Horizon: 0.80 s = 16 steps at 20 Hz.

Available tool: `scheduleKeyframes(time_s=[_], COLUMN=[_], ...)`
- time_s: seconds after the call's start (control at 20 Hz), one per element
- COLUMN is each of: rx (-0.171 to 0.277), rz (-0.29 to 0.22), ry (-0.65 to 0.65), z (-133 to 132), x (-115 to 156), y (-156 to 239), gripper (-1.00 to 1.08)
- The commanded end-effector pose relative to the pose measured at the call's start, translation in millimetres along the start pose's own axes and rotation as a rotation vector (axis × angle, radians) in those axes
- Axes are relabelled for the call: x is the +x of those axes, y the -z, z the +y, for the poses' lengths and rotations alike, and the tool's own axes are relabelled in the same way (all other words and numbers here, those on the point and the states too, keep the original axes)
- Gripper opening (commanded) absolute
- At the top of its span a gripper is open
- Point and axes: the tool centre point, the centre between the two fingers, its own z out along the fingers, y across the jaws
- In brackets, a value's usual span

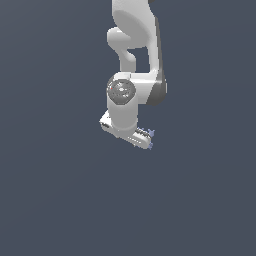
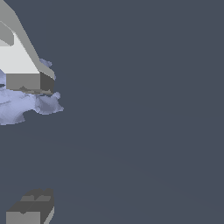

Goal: Pick up the object and move it to a goal position.

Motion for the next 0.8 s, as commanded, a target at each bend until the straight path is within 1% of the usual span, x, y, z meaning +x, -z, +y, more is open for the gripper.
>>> scheduleKeyframes(time_s=[0.0, 0.35, 0.75], rx=[-0.004, -0.021, -0.056], rz=[-0.024, -0.090, -0.160], ry=[-0.072, -0.269, -0.490], z=[-2, -7, -13], x=[-2, -9, -18], y=[-5, -17, -30], gripper=[0.68, 0.68, 0.68])
